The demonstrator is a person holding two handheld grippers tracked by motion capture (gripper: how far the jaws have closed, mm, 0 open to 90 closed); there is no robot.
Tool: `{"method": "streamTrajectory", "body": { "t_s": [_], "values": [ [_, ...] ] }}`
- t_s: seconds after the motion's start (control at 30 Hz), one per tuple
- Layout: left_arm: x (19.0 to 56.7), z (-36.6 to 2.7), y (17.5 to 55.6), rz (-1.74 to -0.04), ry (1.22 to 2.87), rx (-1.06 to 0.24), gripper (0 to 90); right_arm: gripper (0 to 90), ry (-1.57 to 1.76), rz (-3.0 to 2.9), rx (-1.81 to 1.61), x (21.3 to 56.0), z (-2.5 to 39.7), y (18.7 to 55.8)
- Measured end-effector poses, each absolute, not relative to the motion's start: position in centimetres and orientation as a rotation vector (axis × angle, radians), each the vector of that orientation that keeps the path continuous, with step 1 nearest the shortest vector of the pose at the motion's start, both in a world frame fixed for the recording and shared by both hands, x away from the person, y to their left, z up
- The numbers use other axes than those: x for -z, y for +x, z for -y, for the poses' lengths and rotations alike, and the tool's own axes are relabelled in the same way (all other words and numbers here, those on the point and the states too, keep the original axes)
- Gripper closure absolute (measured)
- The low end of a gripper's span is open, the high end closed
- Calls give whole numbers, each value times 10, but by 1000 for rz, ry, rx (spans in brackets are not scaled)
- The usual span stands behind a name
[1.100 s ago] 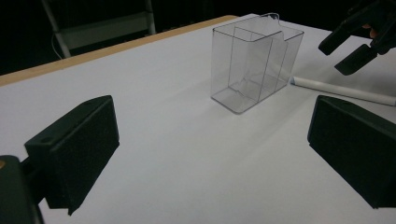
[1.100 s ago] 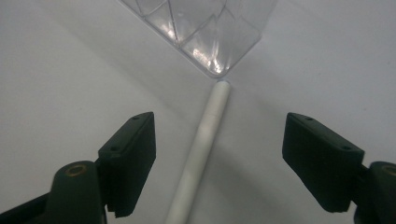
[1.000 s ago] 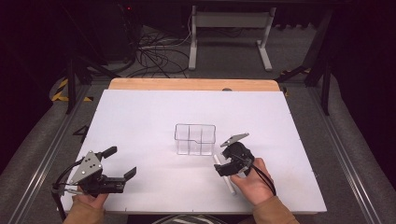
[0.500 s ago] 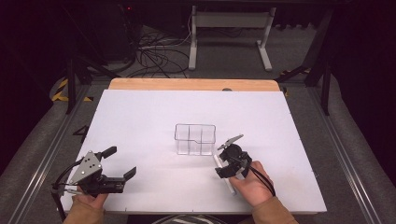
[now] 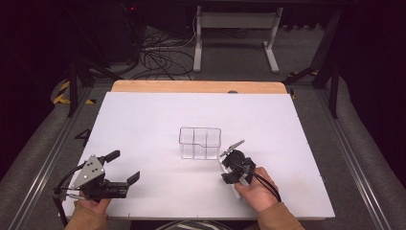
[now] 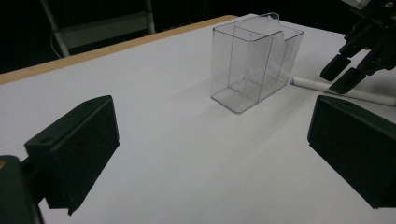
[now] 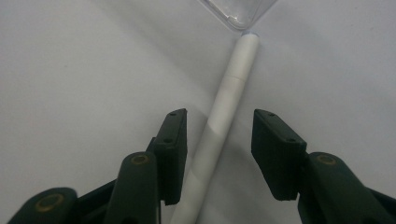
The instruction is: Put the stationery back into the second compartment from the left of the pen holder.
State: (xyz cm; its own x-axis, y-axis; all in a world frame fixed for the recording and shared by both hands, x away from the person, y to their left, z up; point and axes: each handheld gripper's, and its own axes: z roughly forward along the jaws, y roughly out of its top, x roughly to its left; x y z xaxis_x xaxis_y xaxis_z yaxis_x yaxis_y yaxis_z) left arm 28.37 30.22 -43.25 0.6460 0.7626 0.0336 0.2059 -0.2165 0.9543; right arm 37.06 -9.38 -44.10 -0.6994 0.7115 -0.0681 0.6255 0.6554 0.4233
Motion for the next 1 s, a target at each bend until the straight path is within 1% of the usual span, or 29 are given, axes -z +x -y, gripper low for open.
{"method": "streamTrajectory", "body": {
  "t_s": [0.27, 0.53, 0.8, 0.87, 1.0],
  "values": [
    [433, -302, 284, -785, 1751, -625, 29, 673, 1118, -2644, -509, 446, 91, 372],
    [433, -302, 283, -785, 1752, -622, 29, 681, 1226, -2592, -500, 446, 88, 371],
    [433, -301, 283, -783, 1753, -625, 29, 708, 1282, -2553, -490, 447, 85, 369],
    [433, -301, 284, -781, 1755, -627, 29, 720, 1299, -2537, -486, 447, 84, 368],
    [433, -301, 284, -778, 1758, -630, 29, 774, 1326, -2515, -491, 447, 82, 365]
  ]
}}
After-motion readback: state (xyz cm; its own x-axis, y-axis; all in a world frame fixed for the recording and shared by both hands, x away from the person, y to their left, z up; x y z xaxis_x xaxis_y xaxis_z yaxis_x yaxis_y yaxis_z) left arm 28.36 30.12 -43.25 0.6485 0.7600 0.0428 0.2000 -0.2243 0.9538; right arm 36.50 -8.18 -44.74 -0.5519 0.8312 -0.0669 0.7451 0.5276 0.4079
